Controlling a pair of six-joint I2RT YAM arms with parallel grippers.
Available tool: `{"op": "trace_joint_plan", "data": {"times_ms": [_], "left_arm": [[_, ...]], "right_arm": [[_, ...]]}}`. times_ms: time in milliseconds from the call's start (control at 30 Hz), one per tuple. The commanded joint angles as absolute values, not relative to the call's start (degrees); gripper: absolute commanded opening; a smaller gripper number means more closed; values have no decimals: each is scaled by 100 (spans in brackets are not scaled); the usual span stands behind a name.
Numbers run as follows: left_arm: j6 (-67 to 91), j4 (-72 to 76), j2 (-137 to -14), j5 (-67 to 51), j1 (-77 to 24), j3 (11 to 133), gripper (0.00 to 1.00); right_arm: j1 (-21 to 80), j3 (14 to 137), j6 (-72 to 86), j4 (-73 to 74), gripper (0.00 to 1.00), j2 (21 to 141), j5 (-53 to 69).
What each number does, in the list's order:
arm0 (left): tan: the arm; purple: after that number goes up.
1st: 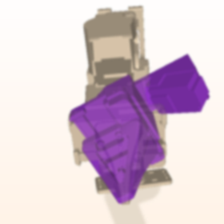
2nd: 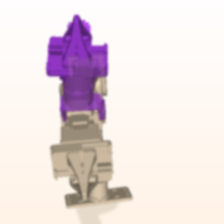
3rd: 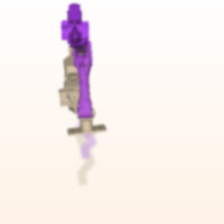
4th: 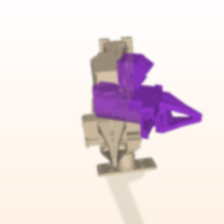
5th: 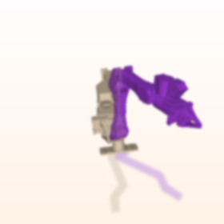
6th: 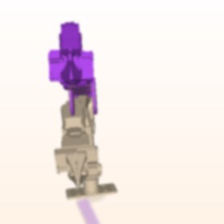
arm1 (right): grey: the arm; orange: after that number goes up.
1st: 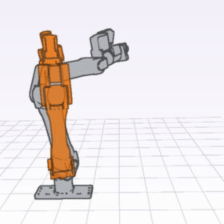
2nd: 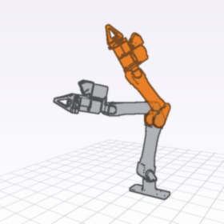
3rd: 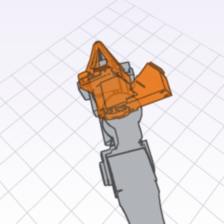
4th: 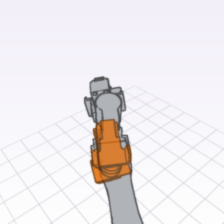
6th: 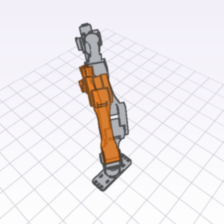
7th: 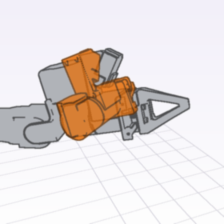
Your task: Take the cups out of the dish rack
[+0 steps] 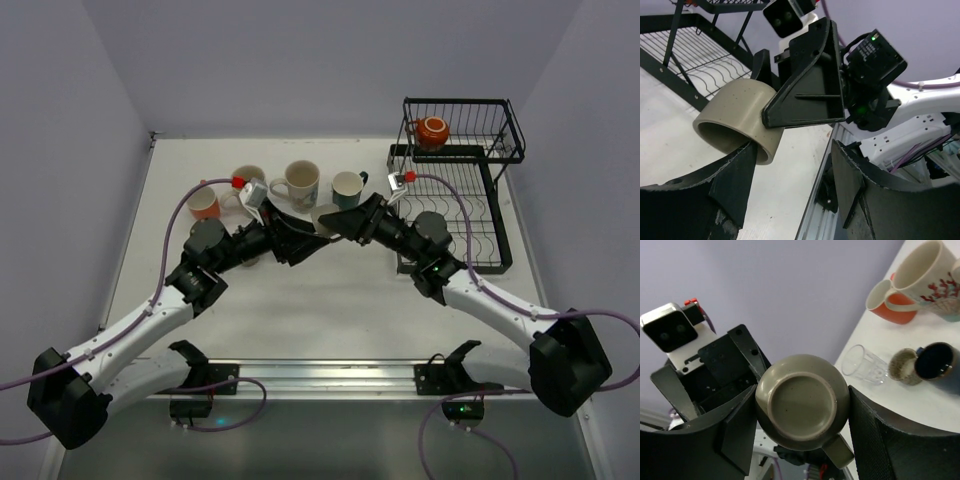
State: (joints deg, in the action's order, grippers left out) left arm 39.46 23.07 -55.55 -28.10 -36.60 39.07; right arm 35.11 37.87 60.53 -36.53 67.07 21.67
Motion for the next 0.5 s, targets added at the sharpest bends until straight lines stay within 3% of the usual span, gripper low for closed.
{"op": "trace_joint_plan", "data": {"times_ms": [0, 367, 467], "left_arm": [[4131, 2672, -5511, -2777, -3709, 3893, 64], [3920, 2487, -5546, -2549, -3727, 4008, 56], [3797, 2435, -5651, -2313, -3727, 4060, 44]], "right_arm": [[3638, 3832, 6854, -5263, 28, 6934, 2091], [3814, 3779, 7295, -5818, 28, 7348, 2241], [3928, 3788, 7295, -5827, 29, 7374, 2268]]}}
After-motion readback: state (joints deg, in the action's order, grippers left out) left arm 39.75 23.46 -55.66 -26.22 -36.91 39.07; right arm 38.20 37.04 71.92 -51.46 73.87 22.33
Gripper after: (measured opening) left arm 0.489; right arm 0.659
